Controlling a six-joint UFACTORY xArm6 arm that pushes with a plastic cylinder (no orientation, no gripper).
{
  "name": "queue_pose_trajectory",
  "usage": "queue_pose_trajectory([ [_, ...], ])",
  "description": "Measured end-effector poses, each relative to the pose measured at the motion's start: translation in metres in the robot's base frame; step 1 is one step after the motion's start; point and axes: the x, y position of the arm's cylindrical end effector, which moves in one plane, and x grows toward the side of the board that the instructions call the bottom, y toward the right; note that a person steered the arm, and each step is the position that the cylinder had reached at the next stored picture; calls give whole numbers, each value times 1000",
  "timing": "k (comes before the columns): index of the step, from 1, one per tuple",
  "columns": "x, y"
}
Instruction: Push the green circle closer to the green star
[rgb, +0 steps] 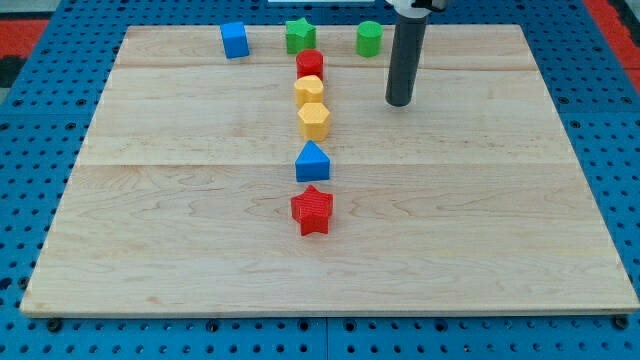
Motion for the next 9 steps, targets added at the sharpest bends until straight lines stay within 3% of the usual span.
queue_pose_trajectory([
  [5, -3, -8],
  [6, -6, 20],
  [9, -87, 90],
])
